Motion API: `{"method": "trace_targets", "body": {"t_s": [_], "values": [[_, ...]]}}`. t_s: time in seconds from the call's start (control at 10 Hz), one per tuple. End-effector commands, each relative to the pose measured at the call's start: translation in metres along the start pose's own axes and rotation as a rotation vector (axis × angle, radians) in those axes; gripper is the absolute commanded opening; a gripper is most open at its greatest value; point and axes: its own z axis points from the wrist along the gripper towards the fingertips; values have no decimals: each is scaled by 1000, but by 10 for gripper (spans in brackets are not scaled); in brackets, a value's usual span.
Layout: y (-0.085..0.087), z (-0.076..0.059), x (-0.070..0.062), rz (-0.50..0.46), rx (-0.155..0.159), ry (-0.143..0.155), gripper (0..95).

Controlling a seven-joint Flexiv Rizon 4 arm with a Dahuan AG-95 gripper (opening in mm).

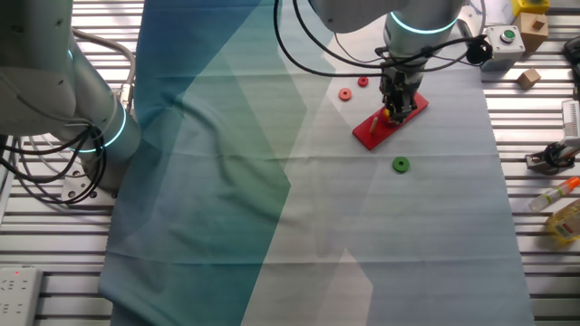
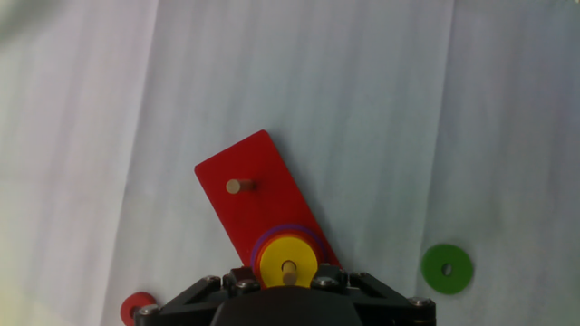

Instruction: Take out one Hanoi block and throw it aside

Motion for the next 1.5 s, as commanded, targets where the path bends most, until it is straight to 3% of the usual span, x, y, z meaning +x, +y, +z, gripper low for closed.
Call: {"method": "trace_targets", "body": {"t_s": [0.1,0.2,0.9,1.5], "values": [[0,-1,0,7,3,0,380],[0,-1,0,12,8,-2,0],[0,-2,0,11,10,-4,0],[0,-18,0,5,13,-10,0]]}}
